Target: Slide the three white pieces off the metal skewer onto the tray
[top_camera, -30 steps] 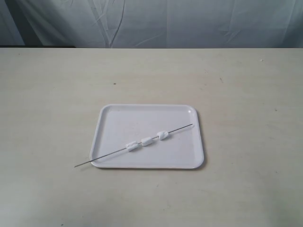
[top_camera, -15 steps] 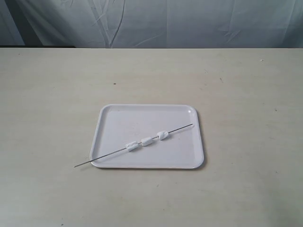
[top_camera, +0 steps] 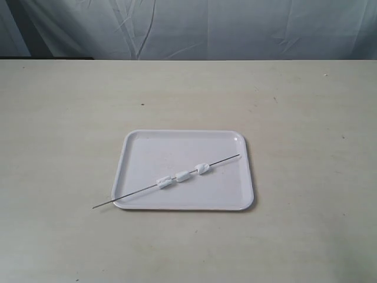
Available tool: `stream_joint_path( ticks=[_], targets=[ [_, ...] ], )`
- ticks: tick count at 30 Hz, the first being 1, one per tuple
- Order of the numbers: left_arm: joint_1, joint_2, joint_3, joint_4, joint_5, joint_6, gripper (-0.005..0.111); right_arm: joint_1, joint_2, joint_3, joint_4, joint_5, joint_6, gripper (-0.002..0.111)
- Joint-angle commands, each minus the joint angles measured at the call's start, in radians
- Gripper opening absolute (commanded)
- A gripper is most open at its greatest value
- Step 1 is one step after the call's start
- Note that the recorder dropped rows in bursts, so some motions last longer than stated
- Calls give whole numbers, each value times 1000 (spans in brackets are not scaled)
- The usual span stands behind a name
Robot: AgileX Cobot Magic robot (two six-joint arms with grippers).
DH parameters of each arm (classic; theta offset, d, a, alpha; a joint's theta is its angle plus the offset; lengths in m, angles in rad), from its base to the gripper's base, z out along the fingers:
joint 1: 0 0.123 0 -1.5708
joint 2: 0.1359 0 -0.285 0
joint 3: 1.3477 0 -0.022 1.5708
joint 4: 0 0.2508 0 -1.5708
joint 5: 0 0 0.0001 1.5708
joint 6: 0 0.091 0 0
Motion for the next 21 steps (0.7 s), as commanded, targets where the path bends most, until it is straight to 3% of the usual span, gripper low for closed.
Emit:
stream_joint_path(
  ticks=[1,5,9,13,14,15,16,17,19,21],
  targets=[
    [1,70,-114,83,229,-73,4,-4,-6,2,0,-2,0,-1],
    [-1,202,-144,83,152,-81,36,-4,-6,2,0,-2,0,-1],
    [-1,308,-153,108,100,-139,57,-4,-6,2,0,-2,0,-1],
    [-1,407,-160,173,-204,-191,57,-4,-6,2,0,-2,0,-1],
    [-1,425,-179,199,-139,-271,53,-4,-6,2,0,-2,0,-1],
    [-1,459,-243,320,114,-456,46,-4,-6,2,0,-2,0,-1],
    [-1,492,-270,431,228,-567,44,-4,-6,2,0,-2,0,-1],
    [-1,567,-292,638,305,-736,43,-4,-6,2,-5,-2,0,-1],
    [-1,671,-296,882,194,-937,43,-4,-6,2,0,-2,0,-1],
    [-1,772,-296,1006,143,-1072,43,-4,-6,2,0,-2,0,-1]
  ],
)
